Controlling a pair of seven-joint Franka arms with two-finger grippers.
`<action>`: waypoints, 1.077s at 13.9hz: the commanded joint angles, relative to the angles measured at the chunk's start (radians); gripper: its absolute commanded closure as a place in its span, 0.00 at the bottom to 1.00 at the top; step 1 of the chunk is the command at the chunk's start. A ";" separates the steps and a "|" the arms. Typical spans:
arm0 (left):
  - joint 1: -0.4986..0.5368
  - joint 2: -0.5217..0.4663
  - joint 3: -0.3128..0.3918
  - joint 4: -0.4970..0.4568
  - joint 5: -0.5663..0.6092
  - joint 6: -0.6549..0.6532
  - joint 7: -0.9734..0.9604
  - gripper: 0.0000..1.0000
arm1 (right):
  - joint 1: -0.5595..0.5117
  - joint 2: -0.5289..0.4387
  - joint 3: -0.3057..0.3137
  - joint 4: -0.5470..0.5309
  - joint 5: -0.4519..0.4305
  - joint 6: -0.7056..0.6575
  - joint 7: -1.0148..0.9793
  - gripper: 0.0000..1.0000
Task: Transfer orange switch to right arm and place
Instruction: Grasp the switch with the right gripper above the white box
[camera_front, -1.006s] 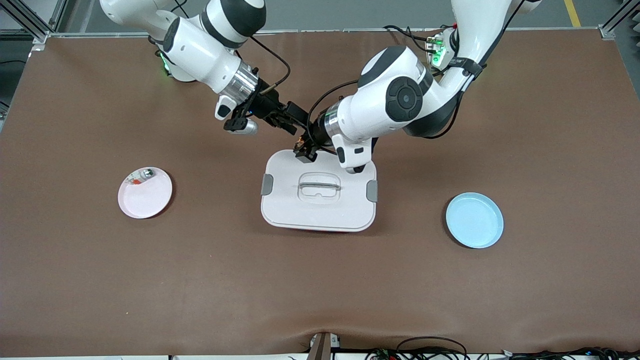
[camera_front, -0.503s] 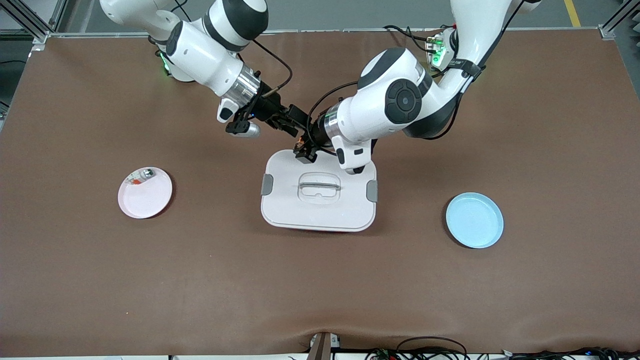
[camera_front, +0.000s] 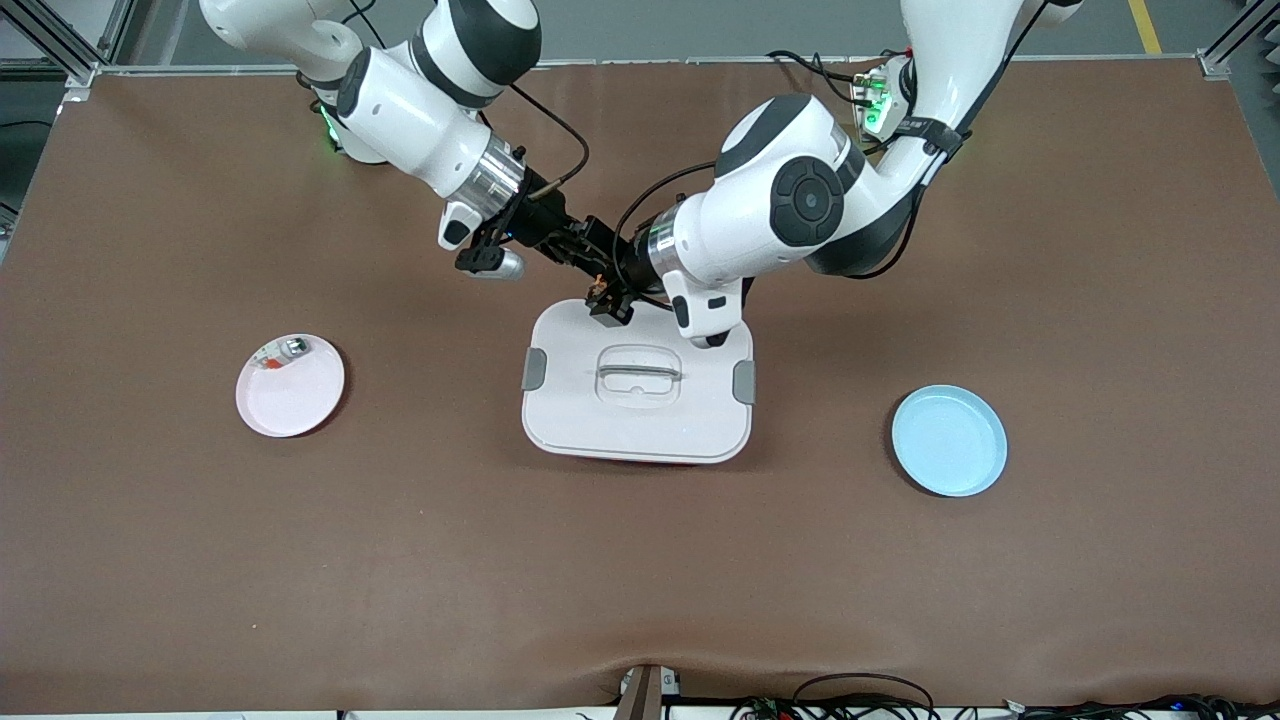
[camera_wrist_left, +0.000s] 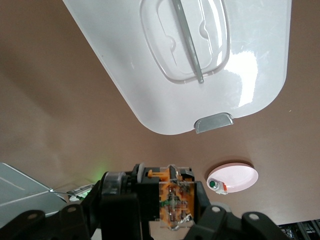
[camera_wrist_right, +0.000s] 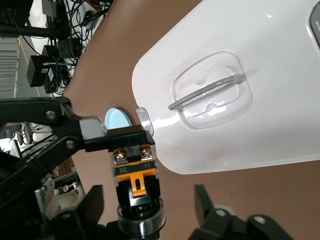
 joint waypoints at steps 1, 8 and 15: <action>-0.008 0.015 0.000 0.036 -0.018 -0.014 -0.021 1.00 | 0.012 0.010 -0.008 0.018 0.026 0.004 -0.018 0.56; -0.007 0.015 0.002 0.036 -0.019 -0.012 -0.021 1.00 | 0.012 0.010 -0.008 0.018 0.026 0.003 -0.023 1.00; -0.007 0.012 0.005 0.048 -0.018 -0.014 -0.027 0.22 | 0.009 0.007 -0.008 0.021 0.026 -0.005 -0.023 1.00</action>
